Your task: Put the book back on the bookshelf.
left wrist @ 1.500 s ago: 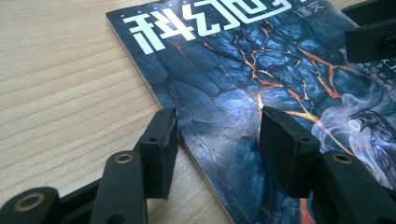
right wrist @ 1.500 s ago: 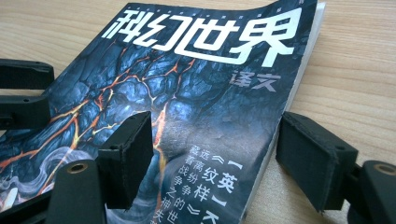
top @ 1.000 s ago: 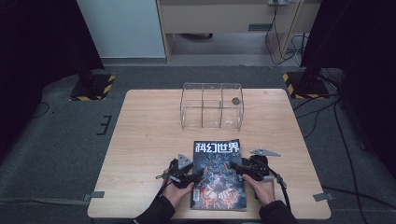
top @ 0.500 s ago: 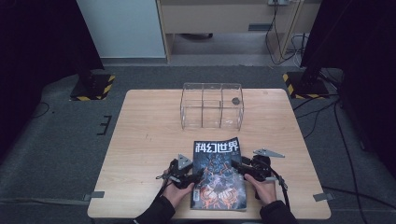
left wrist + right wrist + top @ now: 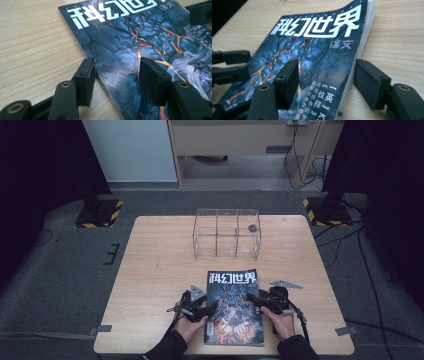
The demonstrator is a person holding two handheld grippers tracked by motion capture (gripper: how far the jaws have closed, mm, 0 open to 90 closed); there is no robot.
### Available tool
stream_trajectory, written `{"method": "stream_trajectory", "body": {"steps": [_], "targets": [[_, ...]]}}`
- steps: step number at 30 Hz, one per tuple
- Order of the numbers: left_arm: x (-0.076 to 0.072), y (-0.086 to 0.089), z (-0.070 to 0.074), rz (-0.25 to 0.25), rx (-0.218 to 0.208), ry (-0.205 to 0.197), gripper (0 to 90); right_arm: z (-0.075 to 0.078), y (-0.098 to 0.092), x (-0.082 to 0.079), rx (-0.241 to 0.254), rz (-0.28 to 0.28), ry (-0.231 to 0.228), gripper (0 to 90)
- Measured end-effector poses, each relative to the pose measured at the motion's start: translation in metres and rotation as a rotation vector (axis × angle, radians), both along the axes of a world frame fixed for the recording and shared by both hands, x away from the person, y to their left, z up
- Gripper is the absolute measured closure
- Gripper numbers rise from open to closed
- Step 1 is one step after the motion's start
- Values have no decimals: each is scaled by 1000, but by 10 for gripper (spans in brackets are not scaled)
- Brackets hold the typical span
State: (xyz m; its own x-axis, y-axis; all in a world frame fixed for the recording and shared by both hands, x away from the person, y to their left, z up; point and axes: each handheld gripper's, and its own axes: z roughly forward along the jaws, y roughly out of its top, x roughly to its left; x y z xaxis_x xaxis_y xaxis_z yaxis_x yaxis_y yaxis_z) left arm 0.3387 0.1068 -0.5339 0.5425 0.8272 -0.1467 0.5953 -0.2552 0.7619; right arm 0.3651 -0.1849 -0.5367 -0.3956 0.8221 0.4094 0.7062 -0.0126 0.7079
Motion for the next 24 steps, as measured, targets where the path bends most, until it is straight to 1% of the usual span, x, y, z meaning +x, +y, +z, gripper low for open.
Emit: {"method": "stream_trajectory", "body": {"steps": [1, 3, 4, 5, 6, 7, 8, 9, 11, 12, 13, 14, 15, 16, 17, 19, 20, 21, 22, 23, 24], "targets": [[0, 0, 0, 0, 1, 0, 463, 1, -1, 0, 11, -3, 1, 370], [0, 0, 0, 2, 1, -2, 462, 7, -4, -2, 69, 1, -24, 413], [0, -1, 0, 4, 0, -3, 462, 7, -4, -2, 69, 1, -24, 413], [0, -1, 0, 3, 0, -2, 462, 13, -5, -4, 161, 30, -47, 440], [0, -1, 0, 4, 0, -2, 462, 14, -4, -4, 185, 45, -53, 449], [0, 0, 0, 4, 0, -2, 462, 14, -4, -4, 185, 45, -53, 449], [0, 0, 0, 3, 0, -1, 462, 14, -1, -5, 190, 67, -53, 448], [0, 0, 0, 3, -1, -1, 462, 13, 6, -5, 114, 97, -56, 436], [0, 0, 0, 3, -1, 1, 463, 12, 7, -4, 80, 107, -47, 433], [0, 0, 0, 3, -1, 1, 462, 12, 7, -4, 74, 106, -40, 417], [0, 0, 0, 3, -1, 1, 462, 12, 7, -2, 51, 116, -30, 403], [0, 0, 0, 3, -2, 1, 462, 12, 7, -2, 51, 116, -30, 403], [0, 0, 0, 2, -5, 1, 462, 11, 7, -1, 16, 119, -30, 398], [0, 0, 0, 2, -5, 1, 462, 11, 7, -1, 16, 119, -30, 398], [0, 0, 0, 1, -6, 1, 462, 12, 7, 2, -6, 128, -20, 358], [1, 1, 0, -1, -7, 3, 462, 11, 7, 4, -15, 132, -12, 348], [1, 1, 0, -2, -8, 3, 461, 9, 5, 8, -46, 132, -6, 333], [1, 1, 0, -3, -9, 4, 461, 9, 5, 8, -46, 132, -6, 333], [1, 1, 0, -4, -9, 4, 461, 7, 4, 11, -56, 126, 0, 335], [1, 1, 0, -5, -9, 4, 461, 6, 3, 13, -49, 123, 15, 341], [1, 1, 0, -5, -10, 4, 461, 4, 3, 14, -42, 127, 20, 352]]}}
